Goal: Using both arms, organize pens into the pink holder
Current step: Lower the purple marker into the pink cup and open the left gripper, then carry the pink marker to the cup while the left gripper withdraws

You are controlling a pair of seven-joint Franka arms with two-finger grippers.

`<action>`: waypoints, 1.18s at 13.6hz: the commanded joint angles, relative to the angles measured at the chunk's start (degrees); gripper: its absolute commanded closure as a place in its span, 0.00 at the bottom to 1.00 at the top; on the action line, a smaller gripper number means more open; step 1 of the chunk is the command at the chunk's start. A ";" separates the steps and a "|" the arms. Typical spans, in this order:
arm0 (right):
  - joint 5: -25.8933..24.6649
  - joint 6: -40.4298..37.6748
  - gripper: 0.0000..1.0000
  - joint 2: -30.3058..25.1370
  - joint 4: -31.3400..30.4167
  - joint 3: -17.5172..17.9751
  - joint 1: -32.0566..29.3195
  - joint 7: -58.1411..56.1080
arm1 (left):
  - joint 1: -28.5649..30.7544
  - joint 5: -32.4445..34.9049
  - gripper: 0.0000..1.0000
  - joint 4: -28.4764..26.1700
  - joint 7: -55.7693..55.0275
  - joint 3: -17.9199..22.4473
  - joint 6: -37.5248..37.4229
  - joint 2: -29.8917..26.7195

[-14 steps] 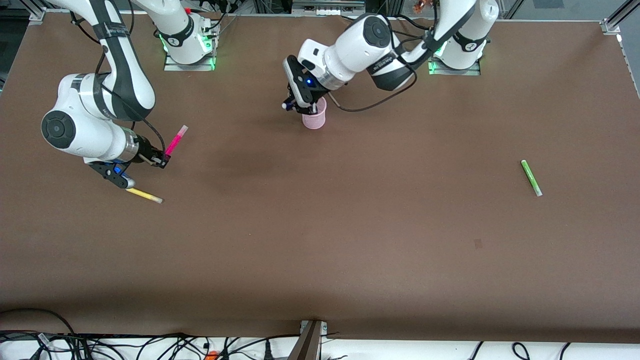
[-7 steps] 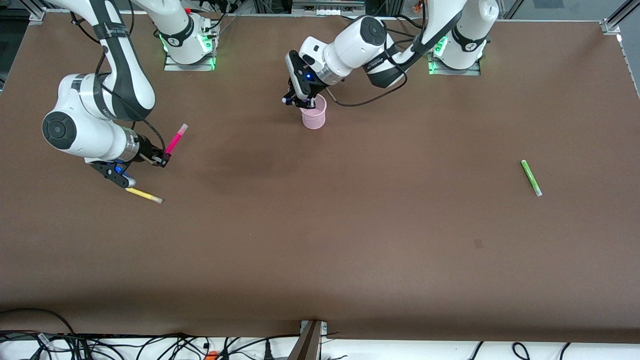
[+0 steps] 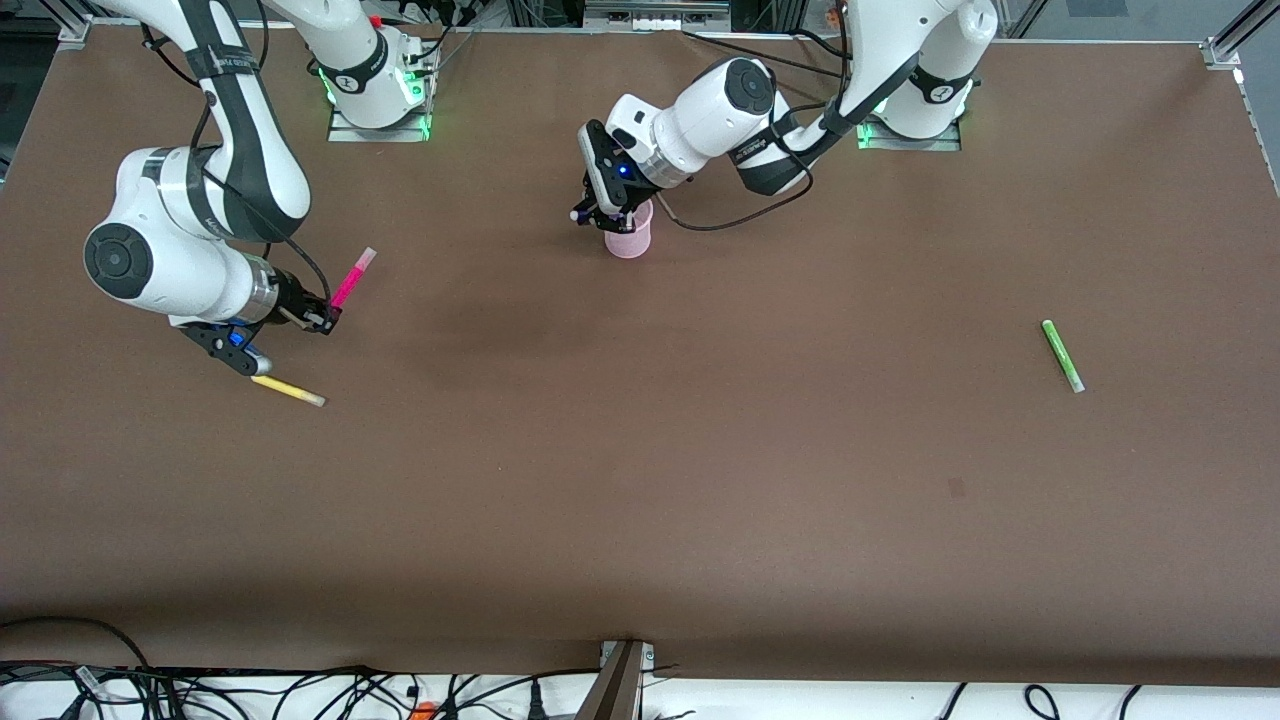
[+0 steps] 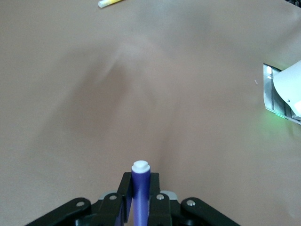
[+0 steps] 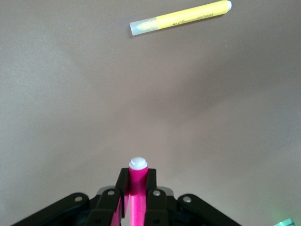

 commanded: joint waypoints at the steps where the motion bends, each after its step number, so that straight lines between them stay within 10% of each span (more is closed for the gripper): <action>1: 0.20 -1.29 1.00 -0.77 0.59 0.10 0.03 0.67 | -0.23 1.14 0.00 -0.41 1.14 -0.09 1.24 -0.56; 5: 0.19 -1.37 1.00 -0.86 0.59 0.01 0.03 0.67 | 1.60 1.05 0.00 -1.46 -0.18 -1.66 1.07 -2.57; 8: -0.24 -3.55 1.00 -2.96 1.20 1.84 1.42 6.35 | 12.56 0.97 0.00 -0.94 -7.28 -11.31 -4.70 -3.37; 16: -4.00 -11.57 1.00 -2.70 12.10 3.09 17.67 40.18 | 24.29 0.79 0.00 22.77 -7.12 -9.25 -57.41 -1.97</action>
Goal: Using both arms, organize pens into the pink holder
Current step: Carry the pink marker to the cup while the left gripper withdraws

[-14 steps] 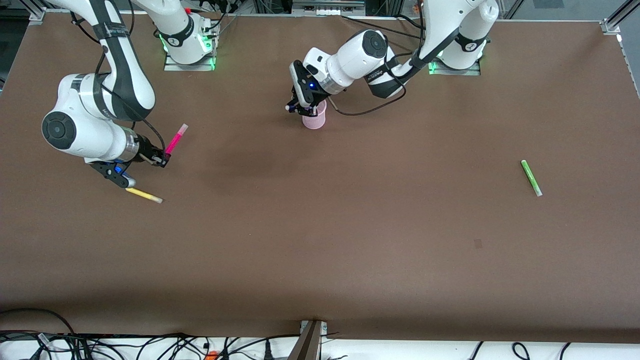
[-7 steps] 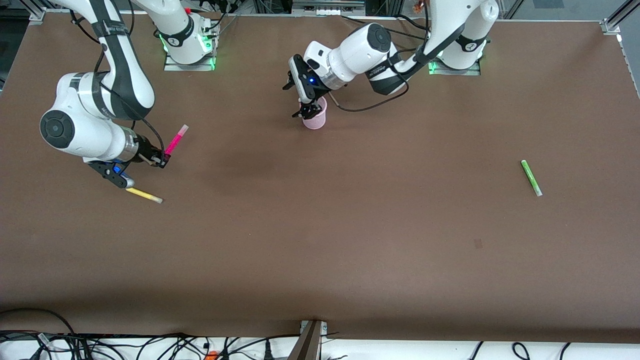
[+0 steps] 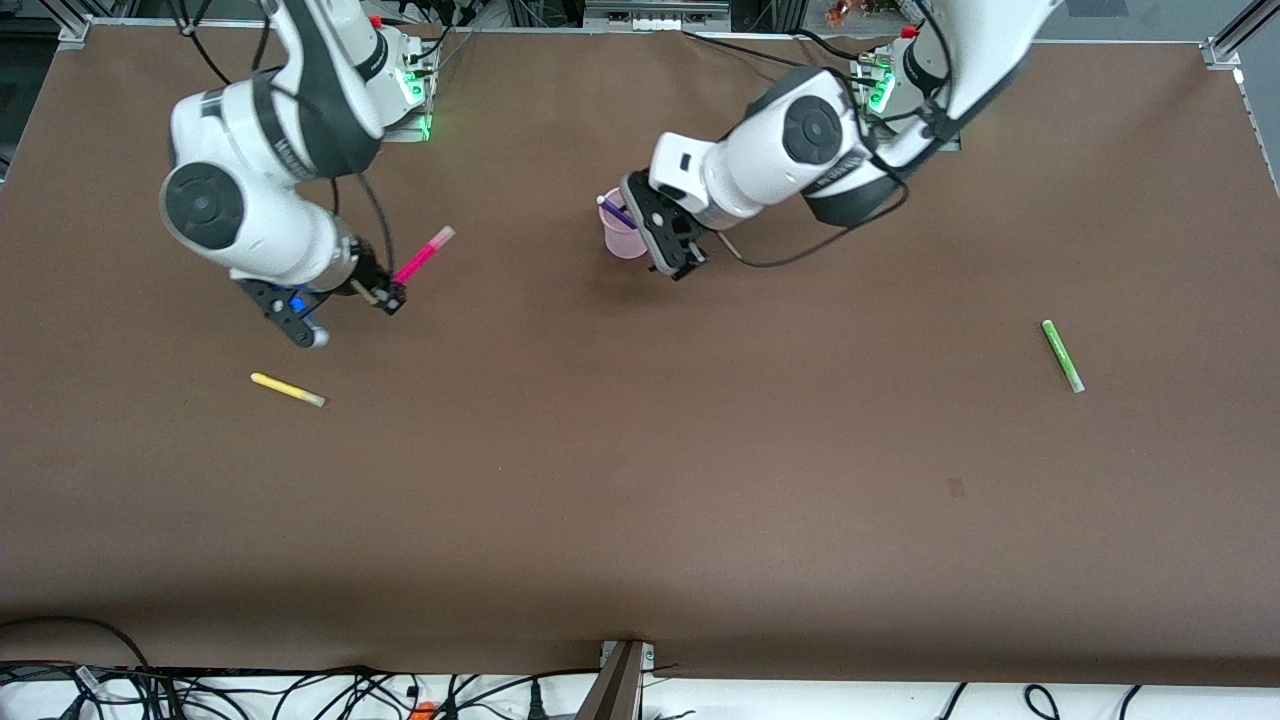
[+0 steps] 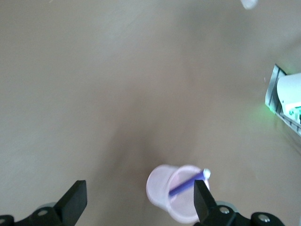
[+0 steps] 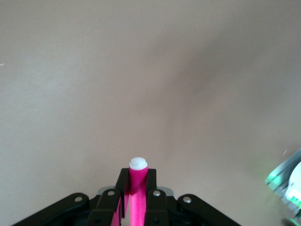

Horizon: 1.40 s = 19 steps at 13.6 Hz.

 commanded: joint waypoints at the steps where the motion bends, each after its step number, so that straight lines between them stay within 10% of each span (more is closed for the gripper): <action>1: -5.63 -1.05 1.00 0.72 1.76 -0.36 7.65 13.04 | 0.59 0.52 0.00 7.91 -1.45 4.71 -18.16 0.26; 6: -15.30 0.01 1.00 2.48 2.28 -0.36 19.88 32.92 | 3.49 3.22 0.00 11.25 -2.07 18.34 -29.18 -1.49; 13: -30.97 0.01 1.00 8.97 4.82 -0.36 31.94 53.60 | 11.32 15.28 0.00 26.65 -9.89 22.03 -49.77 -8.49; 19: -32.64 -0.60 1.00 11.88 6.33 -0.37 35.81 60.64 | -1.30 6.94 0.00 25.24 -10.50 46.34 -45.58 -18.97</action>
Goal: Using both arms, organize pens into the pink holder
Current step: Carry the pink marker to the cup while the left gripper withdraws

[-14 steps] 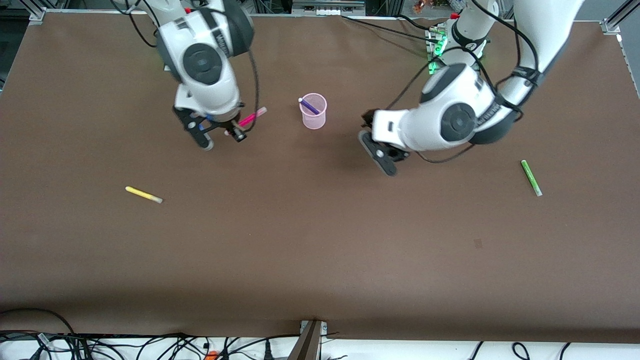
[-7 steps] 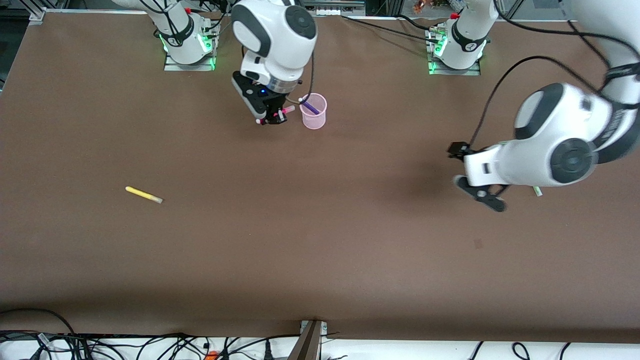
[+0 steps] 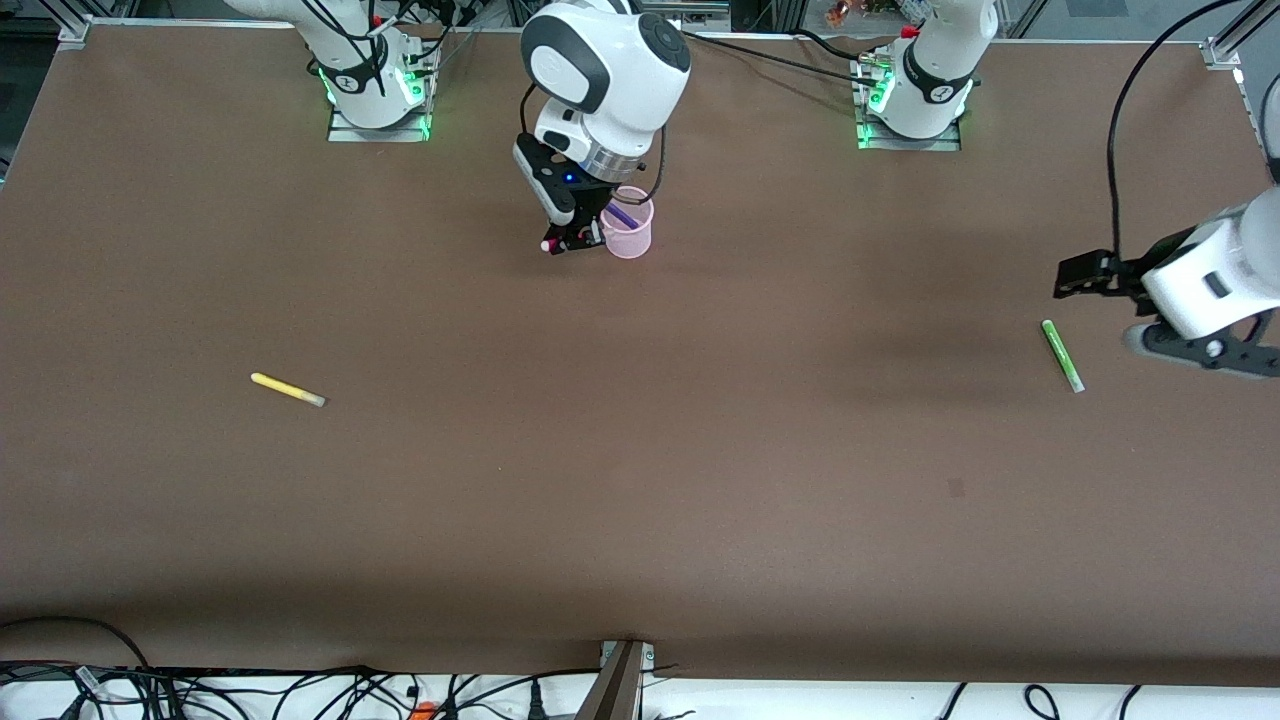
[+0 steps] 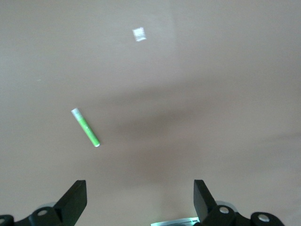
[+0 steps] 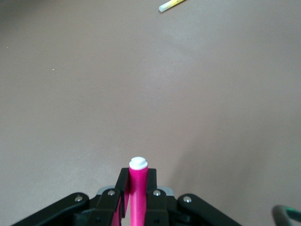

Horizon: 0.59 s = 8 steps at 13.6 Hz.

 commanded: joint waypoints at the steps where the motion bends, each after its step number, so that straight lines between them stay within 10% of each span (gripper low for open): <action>1: -1.44 -1.48 1.00 1.09 1.32 -0.72 3.07 2.71 | -10.59 -2.44 0.00 -3.83 -2.29 14.74 5.20 -4.80; 4: -1.36 -2.53 1.00 1.09 1.15 -0.72 5.17 5.08 | -18.95 -2.35 0.00 -13.64 -4.59 25.31 13.19 -11.72; 8: -1.53 -4.64 1.00 2.84 0.97 -0.80 6.76 6.14 | -20.21 -2.44 0.00 -17.03 -4.15 25.26 14.80 -15.80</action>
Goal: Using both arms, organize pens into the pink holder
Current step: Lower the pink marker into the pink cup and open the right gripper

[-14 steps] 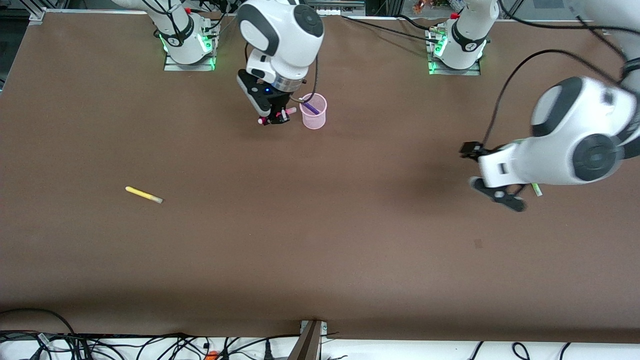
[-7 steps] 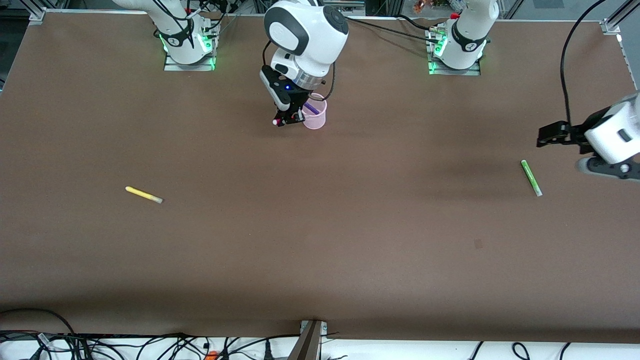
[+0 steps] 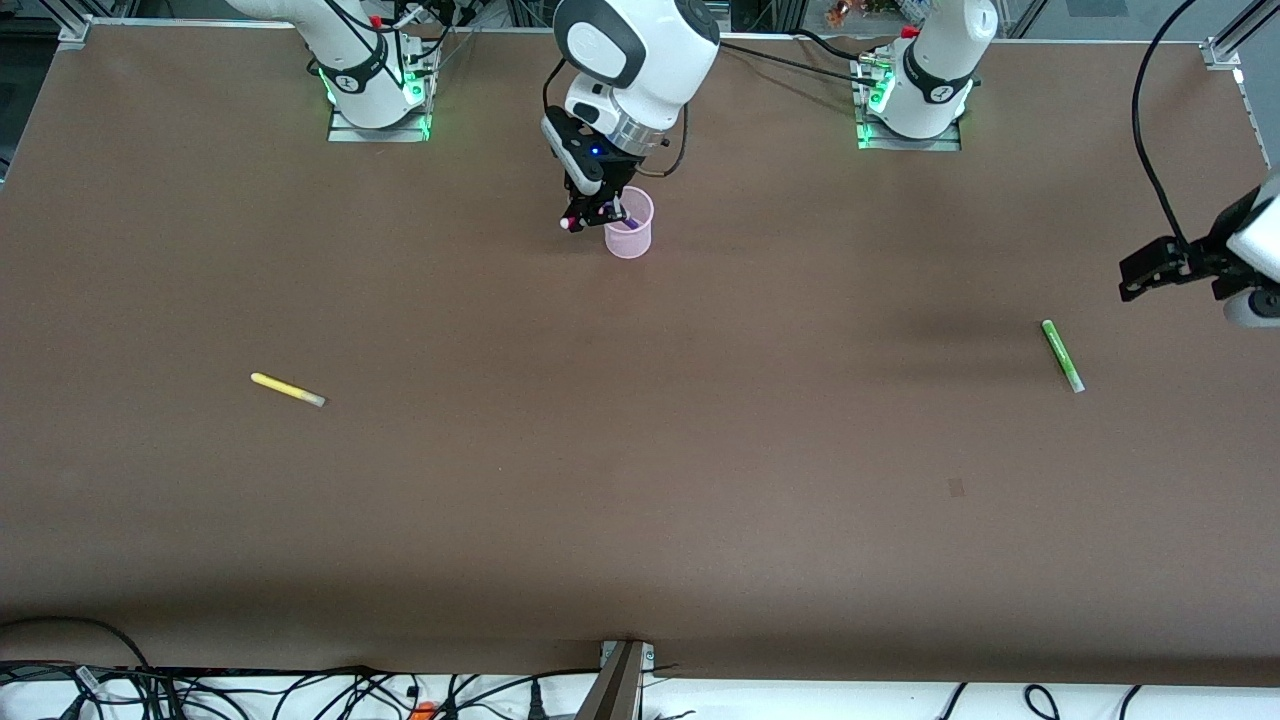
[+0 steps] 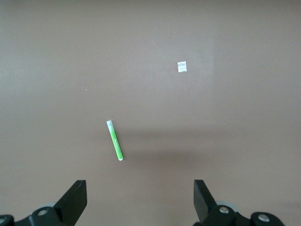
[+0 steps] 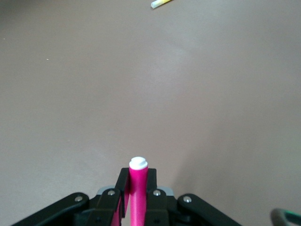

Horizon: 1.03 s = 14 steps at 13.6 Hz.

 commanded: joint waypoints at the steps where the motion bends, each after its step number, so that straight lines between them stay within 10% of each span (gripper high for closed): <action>1: -1.38 -1.74 1.00 2.41 1.15 -0.79 1.72 1.78 | -1.27 -0.75 0.00 -3.14 -0.55 -0.01 1.34 -3.30; 14: -1.20 -1.74 1.00 3.73 1.33 -0.79 5.33 5.82 | -1.27 -1.01 0.00 -2.26 -0.11 -0.98 1.07 -3.21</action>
